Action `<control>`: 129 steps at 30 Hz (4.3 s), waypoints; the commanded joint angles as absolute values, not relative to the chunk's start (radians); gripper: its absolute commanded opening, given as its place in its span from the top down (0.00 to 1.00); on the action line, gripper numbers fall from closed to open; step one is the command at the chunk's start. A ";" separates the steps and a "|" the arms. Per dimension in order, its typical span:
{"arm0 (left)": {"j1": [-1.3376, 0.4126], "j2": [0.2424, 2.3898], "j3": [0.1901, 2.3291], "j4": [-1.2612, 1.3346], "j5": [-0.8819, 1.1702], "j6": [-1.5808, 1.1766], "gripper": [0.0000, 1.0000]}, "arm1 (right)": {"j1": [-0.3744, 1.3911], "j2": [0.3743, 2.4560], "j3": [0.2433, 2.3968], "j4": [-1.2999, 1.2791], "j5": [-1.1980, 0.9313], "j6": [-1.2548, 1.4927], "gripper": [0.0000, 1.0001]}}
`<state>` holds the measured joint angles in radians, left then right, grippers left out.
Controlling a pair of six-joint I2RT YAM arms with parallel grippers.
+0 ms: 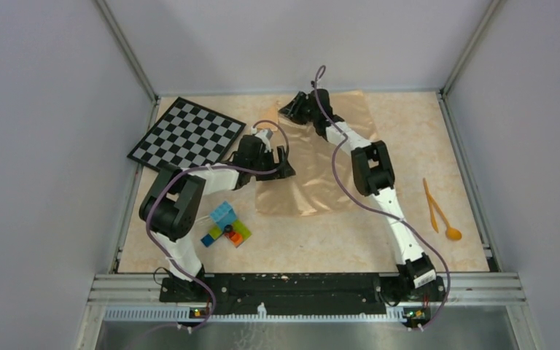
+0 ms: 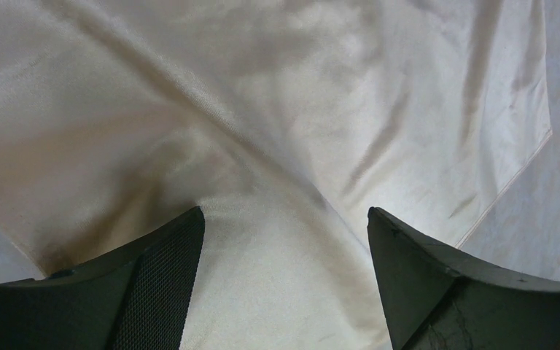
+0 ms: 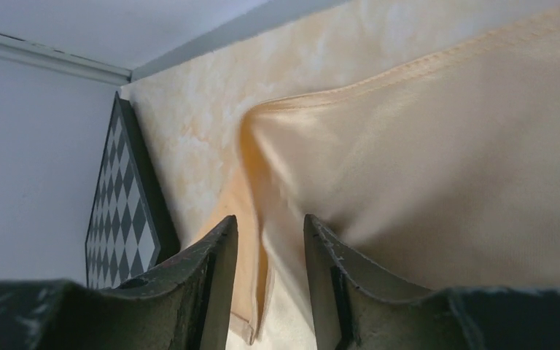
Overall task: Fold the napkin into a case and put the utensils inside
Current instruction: Flatten out the crumpled napkin at the center of the board.
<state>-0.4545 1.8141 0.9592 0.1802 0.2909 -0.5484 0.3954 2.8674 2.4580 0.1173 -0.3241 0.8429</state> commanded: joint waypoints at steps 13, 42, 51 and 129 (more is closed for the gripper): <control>-0.677 1.452 0.584 0.189 0.377 -0.694 0.10 | 0.364 2.153 1.479 -0.197 -0.219 0.529 0.43; -0.677 1.447 0.679 0.285 0.192 -0.823 0.21 | 0.346 2.055 1.266 0.307 -0.514 0.881 0.49; -0.677 1.559 0.649 0.298 0.146 -0.826 0.22 | 0.365 2.141 1.300 0.335 -0.506 0.896 0.47; -0.422 1.445 0.944 0.163 0.460 -0.584 0.03 | 0.404 1.764 1.207 -0.313 -0.153 0.457 0.35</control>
<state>-0.3824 1.5860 1.0710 0.4484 0.2684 -0.6399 0.3367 1.8893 1.1793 -0.0612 -0.3515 0.6182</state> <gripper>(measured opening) 0.964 0.644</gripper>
